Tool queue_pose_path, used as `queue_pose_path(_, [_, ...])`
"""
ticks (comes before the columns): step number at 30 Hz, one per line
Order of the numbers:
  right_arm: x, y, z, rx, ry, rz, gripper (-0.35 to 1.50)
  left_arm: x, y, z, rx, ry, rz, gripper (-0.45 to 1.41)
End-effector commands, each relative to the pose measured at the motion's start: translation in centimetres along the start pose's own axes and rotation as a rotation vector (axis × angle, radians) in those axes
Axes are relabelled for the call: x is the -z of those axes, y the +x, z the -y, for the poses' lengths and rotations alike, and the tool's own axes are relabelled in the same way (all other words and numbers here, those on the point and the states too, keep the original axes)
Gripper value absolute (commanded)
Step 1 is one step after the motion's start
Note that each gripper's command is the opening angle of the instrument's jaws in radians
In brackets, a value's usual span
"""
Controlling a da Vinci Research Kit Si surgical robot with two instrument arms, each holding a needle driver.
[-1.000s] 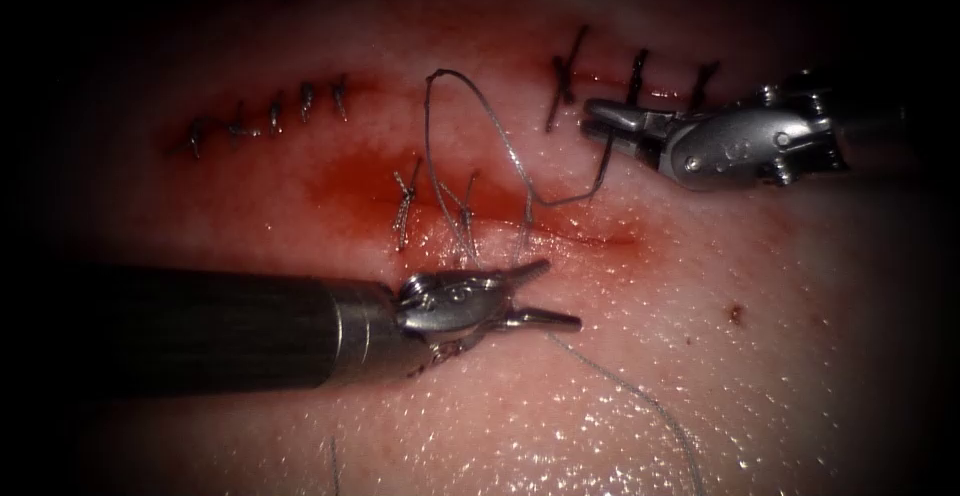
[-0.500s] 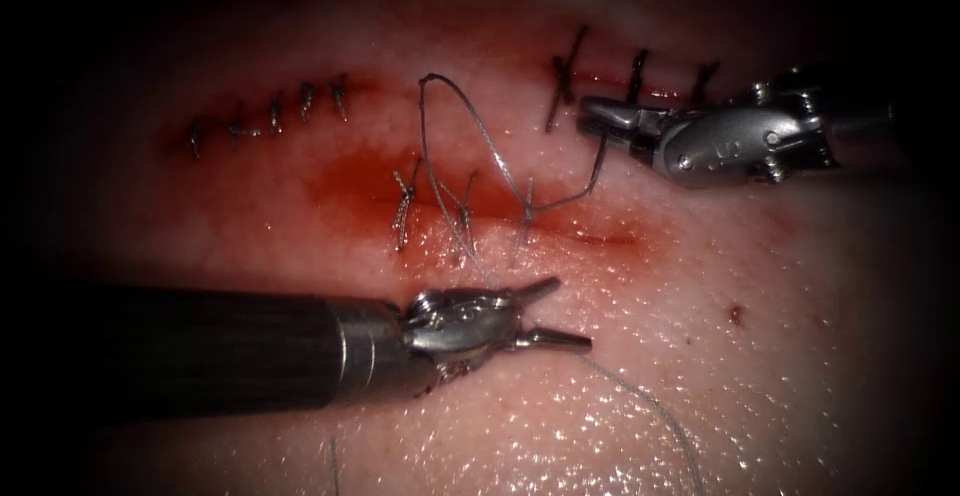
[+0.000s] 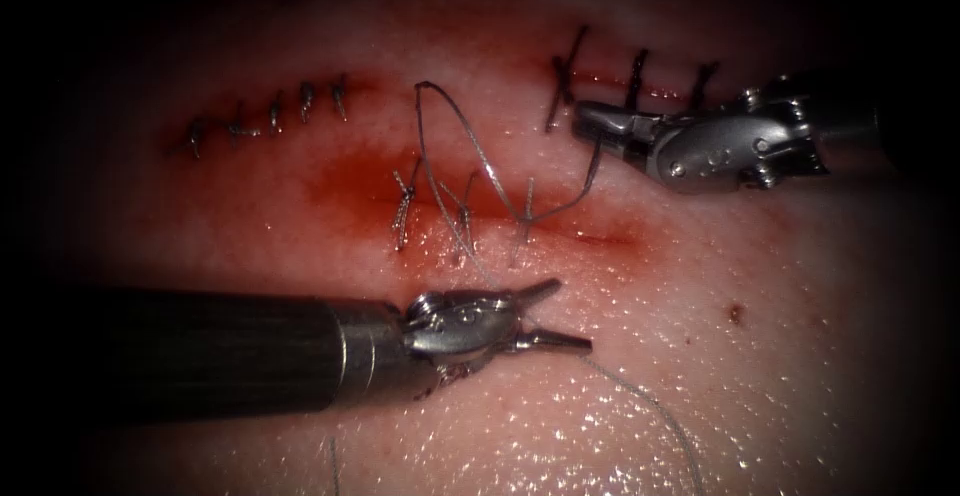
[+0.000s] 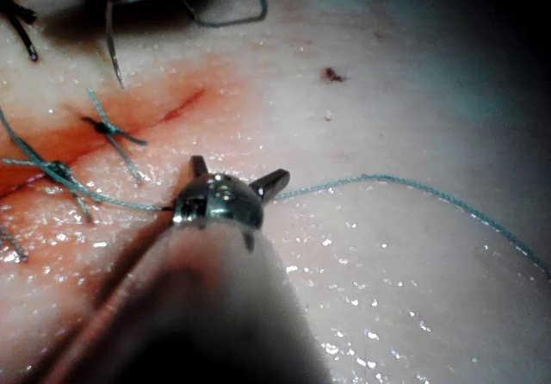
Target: Wound Closure
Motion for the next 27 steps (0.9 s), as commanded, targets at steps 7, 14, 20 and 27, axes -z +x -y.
queue_pose_path(7, [-0.06,-0.03,0.24,0.021,0.018,0.006,-0.35,-0.07,-0.06,-0.02,0.001,-0.003,0.002,0.66])
queue_pose_path(14, [-0.05,-0.02,0.51,0.048,0.056,0.011,-0.35,-0.1,-0.06,0.05,-0.001,0.0,0.004,0.66])
queue_pose_path(20, [-0.11,-0.02,0.77,0.043,0.103,0.012,-0.35,-0.14,-0.09,0.08,-0.005,0.005,0.001,0.66])
queue_pose_path(27, [-0.03,-0.02,0.58,-0.012,0.07,-0.007,-0.35,-0.23,-0.06,0.09,-0.012,0.016,-0.007,0.66])
